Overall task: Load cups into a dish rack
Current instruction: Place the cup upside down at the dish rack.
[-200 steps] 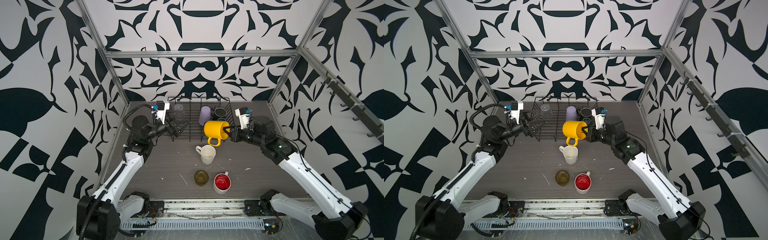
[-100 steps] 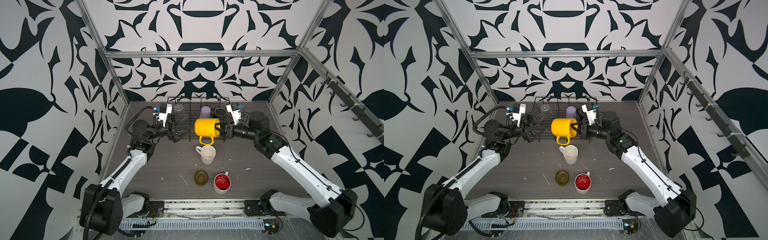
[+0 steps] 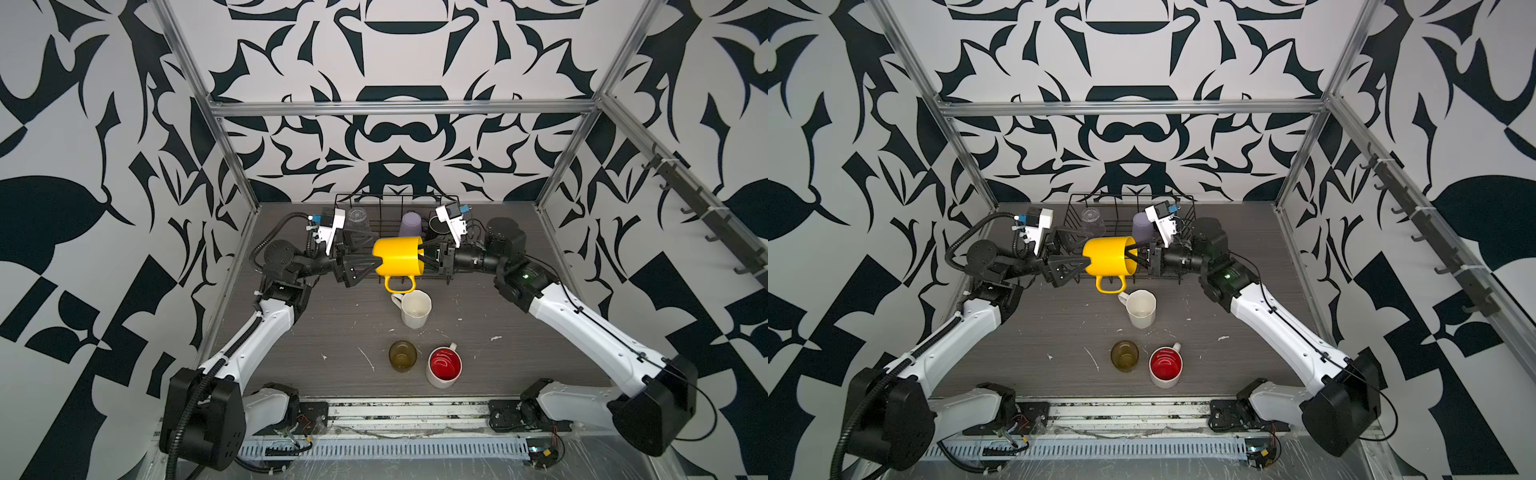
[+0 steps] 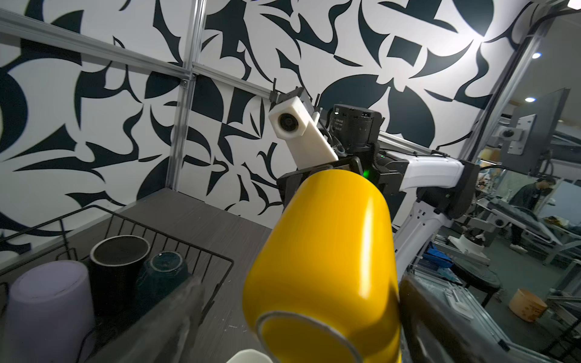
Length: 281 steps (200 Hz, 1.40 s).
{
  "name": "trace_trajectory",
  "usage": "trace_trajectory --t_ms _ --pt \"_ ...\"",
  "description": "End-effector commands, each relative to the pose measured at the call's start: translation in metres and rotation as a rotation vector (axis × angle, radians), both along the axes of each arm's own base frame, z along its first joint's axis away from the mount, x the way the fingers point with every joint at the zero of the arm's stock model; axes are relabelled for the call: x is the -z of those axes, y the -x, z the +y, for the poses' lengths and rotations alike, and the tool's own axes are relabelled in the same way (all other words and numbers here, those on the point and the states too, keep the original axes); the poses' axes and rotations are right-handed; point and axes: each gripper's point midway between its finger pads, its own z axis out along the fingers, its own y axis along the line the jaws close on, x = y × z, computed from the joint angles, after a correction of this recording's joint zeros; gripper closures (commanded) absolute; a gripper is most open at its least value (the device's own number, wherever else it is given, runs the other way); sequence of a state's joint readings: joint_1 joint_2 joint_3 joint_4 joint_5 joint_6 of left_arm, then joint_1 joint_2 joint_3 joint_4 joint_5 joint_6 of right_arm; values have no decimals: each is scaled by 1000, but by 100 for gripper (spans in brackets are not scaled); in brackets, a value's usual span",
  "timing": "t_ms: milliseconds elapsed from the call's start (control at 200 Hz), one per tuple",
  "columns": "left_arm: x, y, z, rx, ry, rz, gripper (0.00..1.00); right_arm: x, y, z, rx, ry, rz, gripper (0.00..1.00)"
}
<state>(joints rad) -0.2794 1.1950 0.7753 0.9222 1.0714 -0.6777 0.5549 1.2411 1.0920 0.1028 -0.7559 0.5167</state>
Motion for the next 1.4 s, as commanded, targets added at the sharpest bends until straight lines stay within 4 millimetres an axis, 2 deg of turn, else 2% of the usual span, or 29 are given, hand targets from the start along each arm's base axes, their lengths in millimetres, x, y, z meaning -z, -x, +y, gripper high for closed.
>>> trace_trajectory --t_ms 0,430,855,1210,1400 --pt "-9 8 2 21 4 -45 1 -72 19 5 -74 -141 -210 100" --pt "-10 22 3 61 -5 -81 1 -81 17 27 -130 -177 -243 100" --pt "-13 30 3 92 -7 -94 1 -78 13 50 -184 -202 -235 100" --pt "-17 40 3 158 4 -97 0 -83 12 57 -220 -253 -242 100" --pt "-20 39 2 194 17 -74 7 -84 12 60 -240 -276 -236 100"
